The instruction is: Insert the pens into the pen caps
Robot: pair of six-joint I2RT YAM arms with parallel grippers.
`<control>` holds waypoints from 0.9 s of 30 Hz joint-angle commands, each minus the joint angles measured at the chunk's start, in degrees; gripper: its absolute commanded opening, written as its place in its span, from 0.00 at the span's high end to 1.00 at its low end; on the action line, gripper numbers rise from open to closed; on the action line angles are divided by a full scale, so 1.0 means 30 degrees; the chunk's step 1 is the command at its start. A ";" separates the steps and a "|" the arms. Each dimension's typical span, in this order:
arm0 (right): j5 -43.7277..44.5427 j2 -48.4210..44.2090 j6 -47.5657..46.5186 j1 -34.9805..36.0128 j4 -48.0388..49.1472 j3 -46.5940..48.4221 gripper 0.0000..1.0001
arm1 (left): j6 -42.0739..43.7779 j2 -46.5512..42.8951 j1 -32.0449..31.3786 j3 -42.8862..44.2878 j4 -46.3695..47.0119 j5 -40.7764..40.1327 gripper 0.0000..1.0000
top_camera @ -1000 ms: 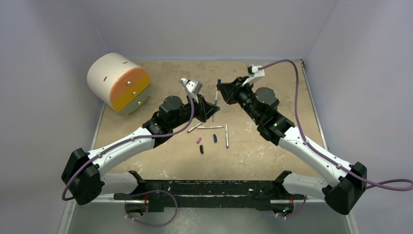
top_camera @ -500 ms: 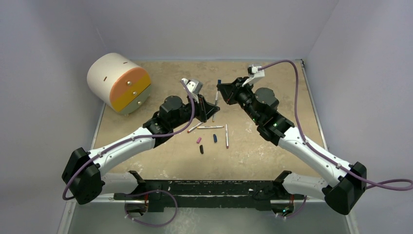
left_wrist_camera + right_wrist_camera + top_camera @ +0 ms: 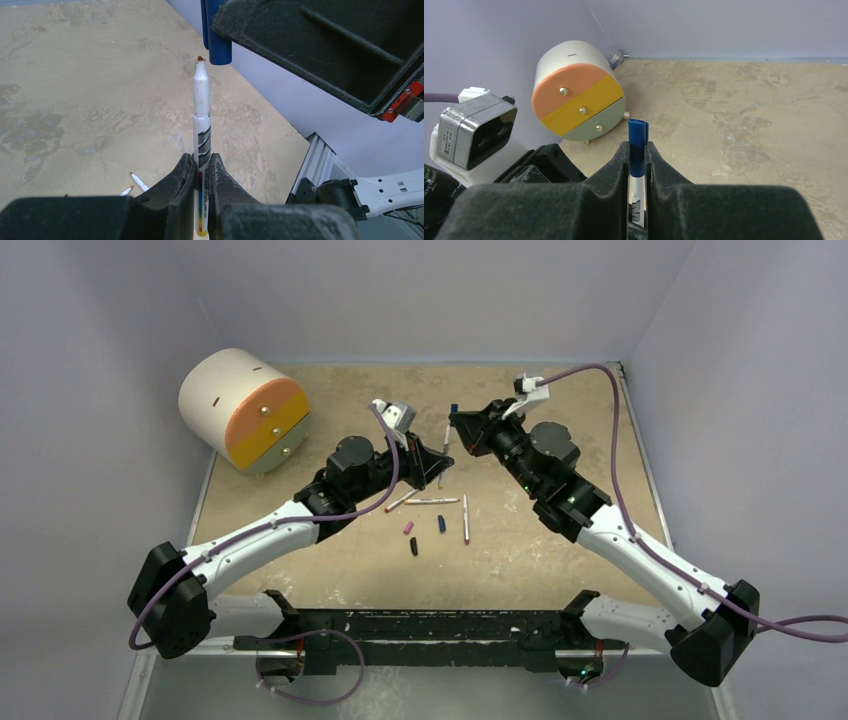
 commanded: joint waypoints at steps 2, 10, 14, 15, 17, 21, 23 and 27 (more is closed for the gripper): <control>0.0094 -0.0430 -0.0569 -0.0019 0.0051 0.0836 1.00 | -0.0356 -0.0328 0.0017 0.0558 0.1194 0.0357 1.00; 0.0031 -0.0160 -0.0951 -0.0019 0.0112 0.1152 1.00 | -0.0261 -0.0315 0.0005 0.0511 0.0997 0.0672 1.00; 0.0187 -0.0131 -0.1152 -0.0016 0.0037 0.1459 1.00 | -0.0181 -0.0336 0.0010 0.0474 0.0930 0.0764 1.00; 0.0208 -0.0126 -0.1210 -0.0033 0.0037 0.1558 1.00 | -0.0163 -0.0332 0.0009 0.0468 0.0927 0.0785 1.00; 0.0217 -0.0030 -0.1267 -0.0024 0.0001 0.1675 1.00 | -0.0158 -0.0345 0.0013 0.0449 0.0930 0.0846 1.00; 0.0067 0.0101 -0.1220 -0.0013 -0.0021 0.1650 1.00 | -0.0173 -0.0409 0.0005 0.0449 0.0927 0.0888 1.00; 0.0021 0.0146 -0.1113 0.0007 0.0006 0.1486 1.00 | -0.0161 -0.0477 0.0013 0.0427 0.0959 0.0880 1.00; -0.0052 0.0150 -0.0824 -0.0015 0.0199 0.1051 1.00 | -0.0258 -0.0516 0.0005 0.0493 0.1216 0.0910 1.00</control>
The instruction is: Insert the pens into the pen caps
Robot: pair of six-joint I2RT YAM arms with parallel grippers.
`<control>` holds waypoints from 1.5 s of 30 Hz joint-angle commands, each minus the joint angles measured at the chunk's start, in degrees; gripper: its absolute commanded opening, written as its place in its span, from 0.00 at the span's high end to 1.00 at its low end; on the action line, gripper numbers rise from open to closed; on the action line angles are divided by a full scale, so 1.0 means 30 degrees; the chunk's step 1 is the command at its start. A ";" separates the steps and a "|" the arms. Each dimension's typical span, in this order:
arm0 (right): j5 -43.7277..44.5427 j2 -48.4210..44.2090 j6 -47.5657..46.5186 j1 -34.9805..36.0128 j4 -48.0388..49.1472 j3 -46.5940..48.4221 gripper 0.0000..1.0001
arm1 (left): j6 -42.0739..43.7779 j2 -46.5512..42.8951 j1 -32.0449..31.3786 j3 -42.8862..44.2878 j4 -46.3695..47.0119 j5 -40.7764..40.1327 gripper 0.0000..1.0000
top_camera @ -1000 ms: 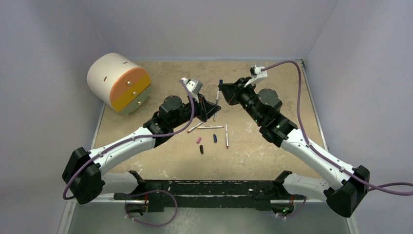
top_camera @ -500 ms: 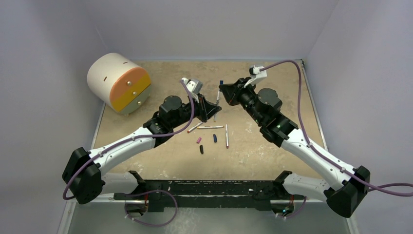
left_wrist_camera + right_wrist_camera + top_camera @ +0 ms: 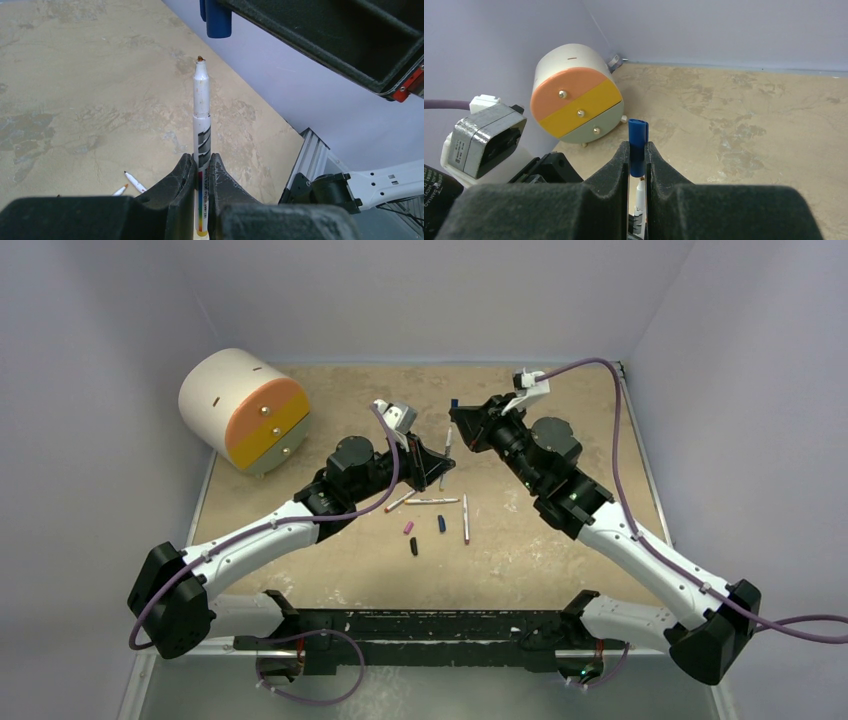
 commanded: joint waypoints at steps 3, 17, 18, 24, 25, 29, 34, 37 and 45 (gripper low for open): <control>-0.0102 0.0061 0.0126 -0.0015 0.0781 0.0011 1.00 | -0.0206 -0.0462 0.0007 0.0604 0.1354 0.0345 1.00; -0.0228 -0.0356 0.0428 -0.0009 0.0634 -0.0833 1.00 | -0.0484 -0.0055 0.0005 0.0702 0.1823 0.0373 1.00; -0.0222 -0.0408 0.0468 -0.0018 0.0649 -0.0877 1.00 | -0.0495 -0.0048 0.0005 0.0706 0.1859 0.0370 1.00; -0.0163 -0.0665 0.0519 -0.0012 0.0564 -0.0920 1.00 | -0.0730 0.0149 0.0005 0.0670 0.2168 0.0368 1.00; -0.0122 -0.0707 0.0549 -0.0007 0.0549 -0.0918 1.00 | -0.0793 0.0142 0.0013 0.0658 0.2283 0.0304 1.00; -0.0001 -0.0874 0.0649 -0.0015 0.1035 -0.1510 1.00 | -0.1125 0.0134 0.0005 0.0675 0.2997 -0.0272 1.00; -0.0905 -0.1097 0.1544 -0.0015 0.1586 -0.2622 1.00 | -0.1617 0.0123 0.0013 0.0563 0.4210 -0.1100 1.00; -0.1102 -0.1322 0.1754 -0.0019 0.1774 -0.3028 1.00 | -0.1602 0.0016 0.0007 0.0411 0.4502 -0.1782 1.00; -0.0778 -0.1991 0.1545 -0.0017 0.1015 -0.2583 0.86 | 0.1555 -0.0351 0.0007 0.0041 0.3216 -0.1245 1.00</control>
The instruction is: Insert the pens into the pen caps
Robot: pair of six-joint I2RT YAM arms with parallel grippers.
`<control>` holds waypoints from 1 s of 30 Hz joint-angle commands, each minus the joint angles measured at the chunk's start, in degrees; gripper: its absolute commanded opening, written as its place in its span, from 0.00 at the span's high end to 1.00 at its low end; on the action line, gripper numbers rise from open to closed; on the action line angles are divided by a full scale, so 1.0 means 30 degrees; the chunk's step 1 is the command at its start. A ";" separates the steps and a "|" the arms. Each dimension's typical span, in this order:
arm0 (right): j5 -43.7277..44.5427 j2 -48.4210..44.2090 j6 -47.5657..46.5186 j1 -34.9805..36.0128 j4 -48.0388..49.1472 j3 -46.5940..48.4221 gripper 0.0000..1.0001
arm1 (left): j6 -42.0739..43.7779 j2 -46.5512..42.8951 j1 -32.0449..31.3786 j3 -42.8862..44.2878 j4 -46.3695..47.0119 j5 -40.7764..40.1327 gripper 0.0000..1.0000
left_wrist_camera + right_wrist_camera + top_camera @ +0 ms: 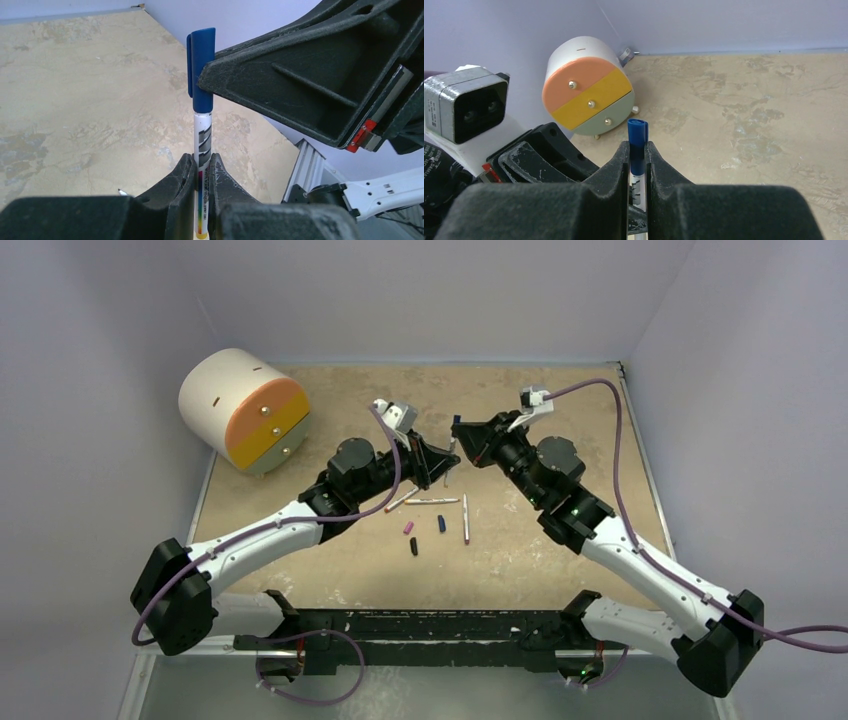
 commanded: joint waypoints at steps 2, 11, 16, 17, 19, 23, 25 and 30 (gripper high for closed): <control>-0.0284 -0.0654 -0.0187 -0.0018 -0.1087 0.0631 0.81 | 0.2363 -0.0877 0.0159 0.0096 0.1085 -0.0378 1.00; -0.0175 -0.0579 -0.0808 -0.0037 -0.1378 0.1421 0.58 | 0.3146 -0.0757 0.0158 -0.0163 0.0950 0.0967 1.00; -0.0231 -0.0406 -0.1101 -0.0041 -0.1257 0.1510 0.47 | 0.3135 -0.0777 0.0158 -0.0446 0.1045 0.1045 1.00; -0.0232 -0.0270 -0.1248 -0.0041 -0.1317 0.2011 0.45 | 0.3178 -0.0792 0.0158 -0.0501 0.1015 0.1057 1.00; -0.0257 0.0069 -0.1456 -0.0041 -0.1438 0.2487 0.44 | 0.3255 -0.0860 0.0159 -0.0498 0.0927 0.1230 1.00; -0.0415 0.0632 -0.1602 -0.0041 -0.1365 0.2927 0.44 | 0.3332 -0.0992 0.0158 -0.0607 0.1054 0.1906 1.00; -0.0533 0.0880 -0.1590 -0.0043 -0.1349 0.3043 0.47 | 0.3402 -0.1124 0.0162 -0.0710 0.1024 0.1920 1.00; -0.0751 0.1175 -0.1322 -0.0039 -0.1170 0.2913 0.56 | 0.3551 -0.1539 0.0151 -0.0876 0.1028 0.1716 1.00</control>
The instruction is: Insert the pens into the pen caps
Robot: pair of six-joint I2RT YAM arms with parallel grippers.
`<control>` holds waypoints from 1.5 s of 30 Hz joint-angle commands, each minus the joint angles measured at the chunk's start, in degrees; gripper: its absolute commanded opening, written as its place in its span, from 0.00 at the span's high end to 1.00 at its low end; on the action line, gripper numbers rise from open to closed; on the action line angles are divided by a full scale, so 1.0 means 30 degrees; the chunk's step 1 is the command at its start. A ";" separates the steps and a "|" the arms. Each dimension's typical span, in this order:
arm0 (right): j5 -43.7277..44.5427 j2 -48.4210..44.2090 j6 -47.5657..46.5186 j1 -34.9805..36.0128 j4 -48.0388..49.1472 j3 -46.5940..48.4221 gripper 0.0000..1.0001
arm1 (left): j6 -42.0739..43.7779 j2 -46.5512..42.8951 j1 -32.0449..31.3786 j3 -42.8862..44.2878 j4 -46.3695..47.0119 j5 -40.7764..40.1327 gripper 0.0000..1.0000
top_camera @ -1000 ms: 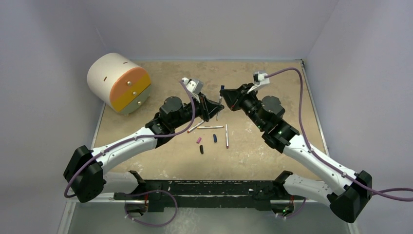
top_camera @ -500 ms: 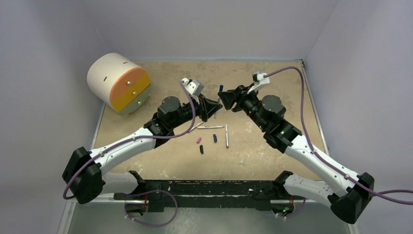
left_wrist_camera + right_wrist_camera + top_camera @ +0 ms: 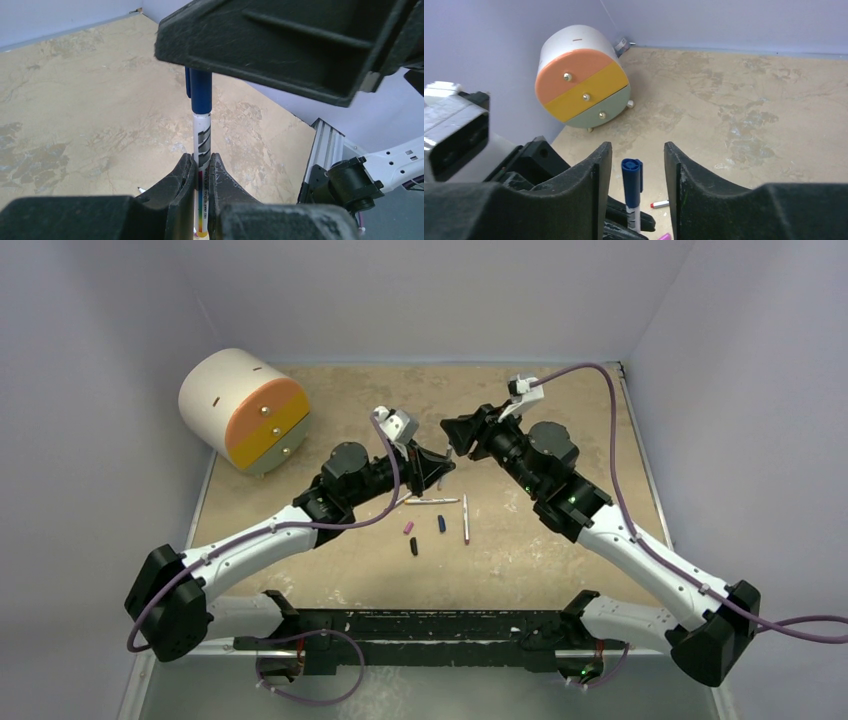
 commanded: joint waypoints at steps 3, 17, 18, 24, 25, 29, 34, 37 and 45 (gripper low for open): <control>-0.0424 0.0149 -0.0012 -0.0019 0.0877 0.0669 0.70 | 0.0673 -0.0917 0.0046 -0.0065 0.0834 0.0138 1.00; -0.1323 -0.0085 -0.0046 -0.0042 0.0066 -0.0352 1.00 | 0.0002 -0.0253 0.0042 0.1258 0.1360 -0.1705 1.00; -0.1595 -0.0188 -0.0046 -0.0026 -0.0062 -0.0629 1.00 | 0.0020 -0.0262 0.0044 0.1408 0.1521 -0.2095 1.00; -0.3330 -0.0732 -0.0046 -0.0025 -0.0747 -0.2464 1.00 | 0.0447 -0.0341 0.0042 0.2303 0.2336 -0.3368 1.00; -0.3600 -0.0742 -0.0046 -0.0013 -0.0881 -0.2688 1.00 | 0.0555 -0.0185 0.0049 0.2582 0.2266 -0.3369 1.00; -0.4230 -0.0704 0.1294 0.0169 -0.1325 -0.3550 1.00 | 0.0697 0.0450 0.0044 0.3220 0.2423 -0.3167 1.00; -0.4544 -0.0706 0.3139 0.0576 -0.1076 -0.4974 1.00 | 0.0696 0.0657 0.0060 0.3591 0.2959 -0.3426 1.00; -0.4613 -0.0776 0.3414 0.0769 -0.0964 -0.5570 1.00 | 0.1072 0.0631 0.0045 0.3922 0.2833 -0.3817 1.00; -0.4820 -0.0924 0.3847 0.0993 -0.0798 -0.6319 1.00 | 0.1146 0.0944 0.0057 0.4387 0.3404 -0.4519 1.00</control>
